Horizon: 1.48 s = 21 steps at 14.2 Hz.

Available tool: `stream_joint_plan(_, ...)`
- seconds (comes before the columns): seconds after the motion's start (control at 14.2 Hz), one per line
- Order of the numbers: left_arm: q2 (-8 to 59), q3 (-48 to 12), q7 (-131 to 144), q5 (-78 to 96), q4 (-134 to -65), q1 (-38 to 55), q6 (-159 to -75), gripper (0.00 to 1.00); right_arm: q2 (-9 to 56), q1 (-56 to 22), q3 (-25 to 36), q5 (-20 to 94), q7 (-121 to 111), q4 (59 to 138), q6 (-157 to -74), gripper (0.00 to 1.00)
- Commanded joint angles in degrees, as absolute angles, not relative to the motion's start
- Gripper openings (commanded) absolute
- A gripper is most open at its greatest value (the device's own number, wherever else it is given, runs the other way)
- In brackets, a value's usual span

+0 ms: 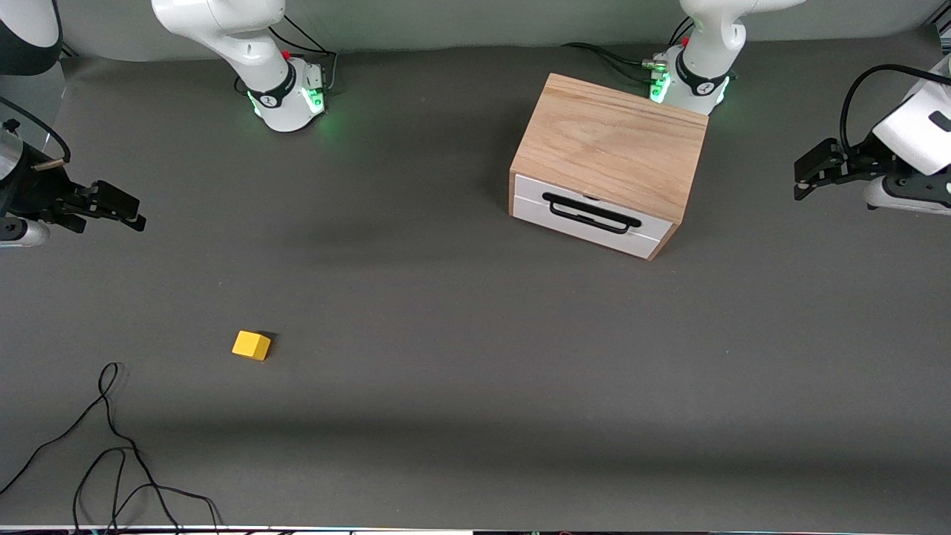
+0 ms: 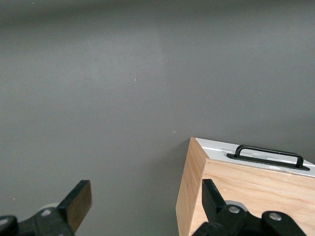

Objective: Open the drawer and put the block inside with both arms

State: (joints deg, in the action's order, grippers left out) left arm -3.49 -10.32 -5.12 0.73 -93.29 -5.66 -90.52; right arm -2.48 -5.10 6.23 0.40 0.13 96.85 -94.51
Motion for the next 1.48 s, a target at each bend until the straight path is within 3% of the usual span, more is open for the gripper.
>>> stream_joint_plan(0.0,-4.3,-9.8,-6.2,-0.1,-93.4,-5.0,-89.9,1.0,-2.0,-5.1,6.2,0.4,1.5,96.0,-94.4,1.0)
stream_joint_plan(0.07,-4.4,-9.1,-6.2,-0.3,-93.5,-3.4,-89.8,1.0,-1.9,-5.0,6.2,0.4,1.7,95.8,-94.2,1.0)
stream_joint_plan(0.21,-4.2,-0.1,-6.2,-0.5,-93.4,4.7,-89.8,1.0,-1.9,-5.0,6.2,0.4,1.5,95.8,-94.2,1.0)
stream_joint_plan(0.28,-4.2,1.3,-6.6,-0.5,-93.5,5.7,-89.8,1.0,-1.9,-5.0,6.2,0.4,1.4,95.8,-94.3,1.0)
stream_joint_plan(1.41,-4.2,-0.3,-6.6,-0.6,-93.6,5.4,-89.7,1.0,4.2,-5.2,6.7,0.2,0.2,96.2,-101.0,1.0)
